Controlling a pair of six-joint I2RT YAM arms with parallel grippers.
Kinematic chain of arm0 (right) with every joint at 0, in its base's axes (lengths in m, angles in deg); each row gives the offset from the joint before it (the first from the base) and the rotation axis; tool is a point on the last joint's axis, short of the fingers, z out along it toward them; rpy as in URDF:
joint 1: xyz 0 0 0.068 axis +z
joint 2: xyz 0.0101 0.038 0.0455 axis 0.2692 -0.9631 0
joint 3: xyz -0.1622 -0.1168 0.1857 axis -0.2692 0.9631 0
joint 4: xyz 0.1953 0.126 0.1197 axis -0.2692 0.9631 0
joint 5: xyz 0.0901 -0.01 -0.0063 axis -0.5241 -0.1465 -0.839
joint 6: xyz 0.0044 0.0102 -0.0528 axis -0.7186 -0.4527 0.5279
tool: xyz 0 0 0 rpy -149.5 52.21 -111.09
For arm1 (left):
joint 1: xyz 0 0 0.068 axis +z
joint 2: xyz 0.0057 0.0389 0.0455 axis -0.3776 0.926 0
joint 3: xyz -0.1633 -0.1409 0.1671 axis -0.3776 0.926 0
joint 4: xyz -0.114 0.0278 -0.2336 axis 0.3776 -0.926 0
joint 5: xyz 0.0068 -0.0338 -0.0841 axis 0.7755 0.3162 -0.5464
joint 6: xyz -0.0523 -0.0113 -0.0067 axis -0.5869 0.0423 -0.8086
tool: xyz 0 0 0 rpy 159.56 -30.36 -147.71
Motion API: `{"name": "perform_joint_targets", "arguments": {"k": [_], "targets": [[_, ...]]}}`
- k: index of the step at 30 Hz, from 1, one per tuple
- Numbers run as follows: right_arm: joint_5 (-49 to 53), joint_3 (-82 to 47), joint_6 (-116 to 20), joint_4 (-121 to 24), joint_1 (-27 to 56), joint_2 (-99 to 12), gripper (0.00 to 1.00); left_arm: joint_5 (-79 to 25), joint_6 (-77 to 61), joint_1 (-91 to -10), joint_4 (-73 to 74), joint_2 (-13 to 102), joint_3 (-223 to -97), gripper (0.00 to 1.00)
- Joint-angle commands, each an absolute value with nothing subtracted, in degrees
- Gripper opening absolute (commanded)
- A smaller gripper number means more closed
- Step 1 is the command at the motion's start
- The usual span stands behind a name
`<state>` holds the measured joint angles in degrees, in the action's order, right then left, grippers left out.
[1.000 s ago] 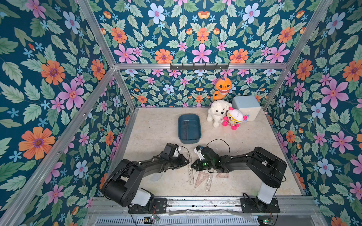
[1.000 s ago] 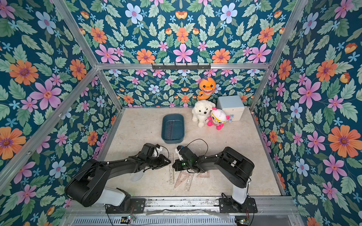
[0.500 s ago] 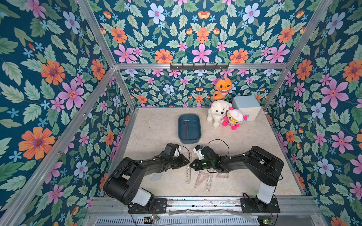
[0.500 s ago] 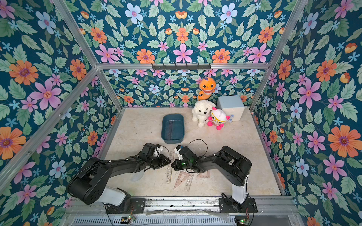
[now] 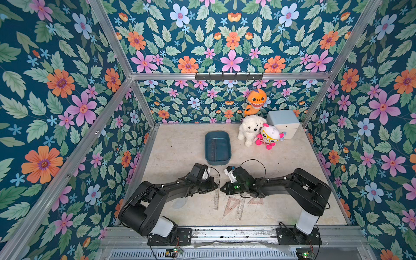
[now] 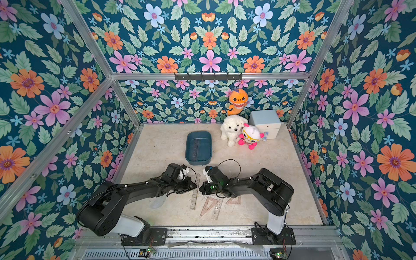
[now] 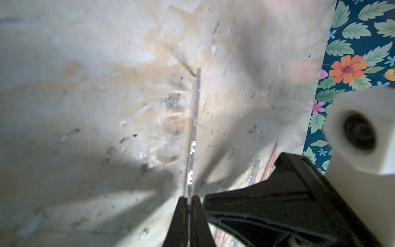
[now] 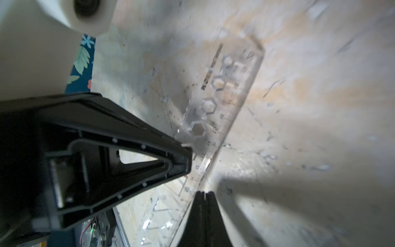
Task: Put the scattered rulers into the storage box
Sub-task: Pick up the ruler from the center of the board, then place the ruler in the storage box.
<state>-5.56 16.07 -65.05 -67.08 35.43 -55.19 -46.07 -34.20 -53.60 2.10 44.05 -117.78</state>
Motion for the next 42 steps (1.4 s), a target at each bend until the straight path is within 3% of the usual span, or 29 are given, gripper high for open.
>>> {"name": "perform_joint_targets", "arguments": {"k": [1, 4, 12, 17, 22, 35, 37, 42], "targets": [[-7.18, 14.77, -61.83, -61.27, 32.39, -50.86, 0.0, -47.61, -28.89, -52.97, -3.46, 42.55, -121.46, 0.0], [-11.94, 13.18, -58.93, -57.04, 27.73, -46.28, 0.0, -53.36, -25.73, -51.53, -5.66, 42.0, -125.7, 0.0], [-30.43, 11.84, -60.29, -60.66, 13.45, -42.33, 0.21, -70.24, -21.26, -46.96, -6.66, 43.13, -132.31, 0.0], [-36.86, 9.9, -65.92, -69.1, 11.56, -46.19, 0.43, -75.5, -22.97, -46.0, -2.24, 43.13, -131.66, 0.0], [-41.19, 8.95, -73.25, -79.69, 11.63, -49.78, 0.52, -78.14, -23.97, -46.0, 0.25, 42.25, -130.92, 0.0], [-44.27, 9.52, -80.27, -90.73, 13.87, -54.58, 0.47, -79.79, -26.78, -46.01, 4.56, 42.4, -129.63, 0.0], [-44.73, 9.77, -81.35, -92.25, 14.07, -54.76, 0.43, -79.8, -27.03, -46.0, 4.82, 42.57, -129.54, 0.0], [-45.22, 10.61, -82.98, -95.01, 14.09, -54.66, 0.24, -79.46, -27.18, -45.96, 4.82, 42.96, -129.54, 0.0]]}}
